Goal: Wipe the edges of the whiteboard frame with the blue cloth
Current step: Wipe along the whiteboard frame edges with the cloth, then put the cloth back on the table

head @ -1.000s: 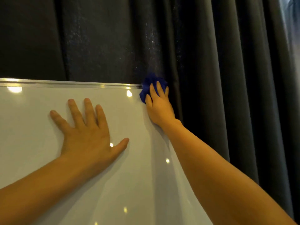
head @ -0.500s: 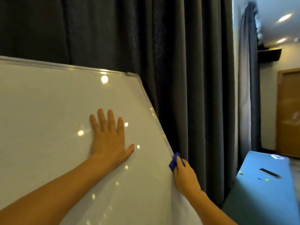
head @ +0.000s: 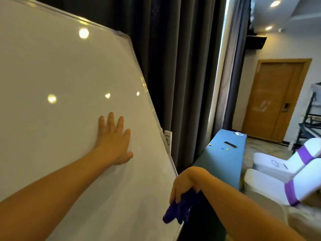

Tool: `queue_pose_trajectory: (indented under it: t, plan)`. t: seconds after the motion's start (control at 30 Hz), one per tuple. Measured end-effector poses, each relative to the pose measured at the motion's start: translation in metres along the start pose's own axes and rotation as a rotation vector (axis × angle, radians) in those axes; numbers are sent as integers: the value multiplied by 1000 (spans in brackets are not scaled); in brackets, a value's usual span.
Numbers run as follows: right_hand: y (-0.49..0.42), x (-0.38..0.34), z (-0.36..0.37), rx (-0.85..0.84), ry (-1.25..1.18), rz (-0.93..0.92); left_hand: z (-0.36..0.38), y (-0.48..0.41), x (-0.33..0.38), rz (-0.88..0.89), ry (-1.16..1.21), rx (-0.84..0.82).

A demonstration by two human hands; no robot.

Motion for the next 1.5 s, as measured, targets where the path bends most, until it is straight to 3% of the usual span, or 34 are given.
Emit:
queue_pose_trajectory:
  t: [0.1, 0.2, 0.33, 0.47, 0.57, 0.67, 1.0, 1.2, 1.37, 1.5]
  plan:
    - [36, -10, -15, 181, -365, -274, -14, 29, 47, 43, 304, -336]
    - [77, -5, -38, 306, -594, -527, -31, 56, 111, 129, 824, -617]
    - [114, 47, -50, 312, -729, -644, -43, 70, 164, 74, 1210, -737]
    - [135, 133, -52, 301, -1033, -727, -45, 81, 239, 98, 1556, -927]
    - [137, 199, -49, 363, -1301, -839, -46, 90, 315, -83, 1769, -1006]
    - [122, 261, -42, 525, -1467, -791, -43, 98, 379, -264, 1816, -1047]
    - [29, 416, -60, 824, -1485, -522, -10, 92, 548, -419, 1940, -1106]
    - [-73, 499, -72, 810, -1404, -231, 80, 68, 675, -680, 1805, -1043]
    - [-116, 560, -145, 788, -1266, -55, 114, 2, 753, -722, 1724, -1063]
    - [-149, 587, -194, 732, -1240, -36, 134, -44, 790, -790, 1730, -1087]
Point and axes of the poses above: each hand's wrist, its own y-axis away from the middle knuckle, its own z-axis out of the palm, x = y × z, the point moved 5 cm from there along -y, towards the middle knuckle, and after that the axes turned 10 degrees about -z, right-handed, at the moved point
